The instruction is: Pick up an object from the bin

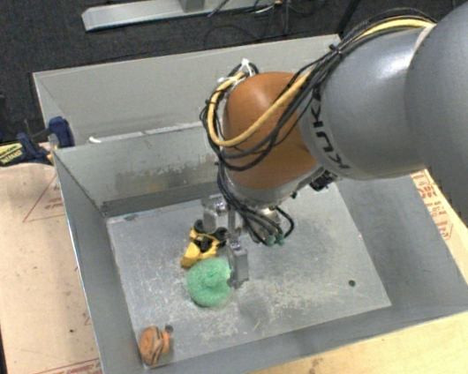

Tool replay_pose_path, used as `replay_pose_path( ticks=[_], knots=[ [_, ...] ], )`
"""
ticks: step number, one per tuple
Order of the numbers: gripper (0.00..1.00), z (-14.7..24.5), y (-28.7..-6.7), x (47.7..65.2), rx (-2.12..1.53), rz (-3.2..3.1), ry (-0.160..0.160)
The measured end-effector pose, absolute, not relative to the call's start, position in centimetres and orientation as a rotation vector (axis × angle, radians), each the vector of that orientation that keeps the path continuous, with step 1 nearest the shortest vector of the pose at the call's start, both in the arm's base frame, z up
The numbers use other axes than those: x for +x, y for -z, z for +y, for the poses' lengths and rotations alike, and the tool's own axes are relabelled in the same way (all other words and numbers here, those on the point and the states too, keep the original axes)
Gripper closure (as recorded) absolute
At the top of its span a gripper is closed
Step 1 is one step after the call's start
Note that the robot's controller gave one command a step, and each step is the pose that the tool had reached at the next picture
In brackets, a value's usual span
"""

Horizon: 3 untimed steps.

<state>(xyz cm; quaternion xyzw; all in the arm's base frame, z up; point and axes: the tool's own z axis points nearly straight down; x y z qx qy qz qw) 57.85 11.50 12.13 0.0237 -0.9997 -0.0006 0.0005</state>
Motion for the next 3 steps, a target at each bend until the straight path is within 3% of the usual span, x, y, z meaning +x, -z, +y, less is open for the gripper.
replay_pose_path(
  ticks=[2, 3],
  knots=[
    [0.0, 12.7, -8.0, 60.1, 0.243, -3.149, 0.002],
    [1.0, 13.7, -8.0, 59.8, 0.367, -3.128, 0.004]
  ],
)
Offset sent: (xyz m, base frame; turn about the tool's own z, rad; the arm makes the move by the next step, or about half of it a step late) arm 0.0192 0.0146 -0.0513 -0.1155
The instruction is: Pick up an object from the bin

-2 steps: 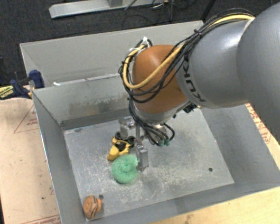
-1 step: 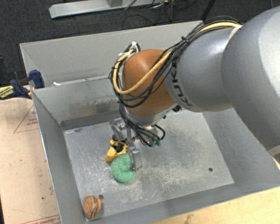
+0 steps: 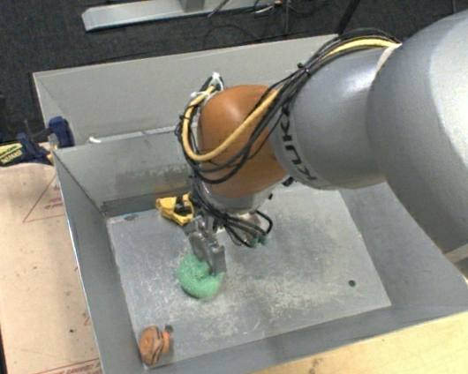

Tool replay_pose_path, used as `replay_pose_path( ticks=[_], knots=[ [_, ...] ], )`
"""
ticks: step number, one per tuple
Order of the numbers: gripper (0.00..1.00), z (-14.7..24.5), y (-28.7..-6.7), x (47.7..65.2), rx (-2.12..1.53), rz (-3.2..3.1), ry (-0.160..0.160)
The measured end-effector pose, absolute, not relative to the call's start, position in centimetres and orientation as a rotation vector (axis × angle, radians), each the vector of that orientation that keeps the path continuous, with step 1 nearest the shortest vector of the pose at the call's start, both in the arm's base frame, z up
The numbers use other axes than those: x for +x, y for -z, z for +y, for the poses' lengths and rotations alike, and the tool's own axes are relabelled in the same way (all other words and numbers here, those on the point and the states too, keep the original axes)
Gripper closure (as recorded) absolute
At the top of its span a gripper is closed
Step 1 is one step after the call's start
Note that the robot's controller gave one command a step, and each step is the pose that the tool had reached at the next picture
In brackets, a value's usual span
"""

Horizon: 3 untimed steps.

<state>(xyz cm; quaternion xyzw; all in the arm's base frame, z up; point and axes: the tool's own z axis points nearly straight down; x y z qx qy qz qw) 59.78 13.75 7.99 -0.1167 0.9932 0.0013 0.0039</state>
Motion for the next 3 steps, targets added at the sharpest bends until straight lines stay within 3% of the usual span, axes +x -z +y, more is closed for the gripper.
replay_pose_path(
  ticks=[1, 2, 3],
  knots=[
    [0.0, 13.69, -7.48, 59.59, -0.366, 3.113, -0.004],
    [1.0, 13.83, -7.74, 59.57, -0.367, 3.118, -0.007],
    [1.0, 13.83, -7.74, 59.57, -0.367, 3.118, -0.007]
  ],
)
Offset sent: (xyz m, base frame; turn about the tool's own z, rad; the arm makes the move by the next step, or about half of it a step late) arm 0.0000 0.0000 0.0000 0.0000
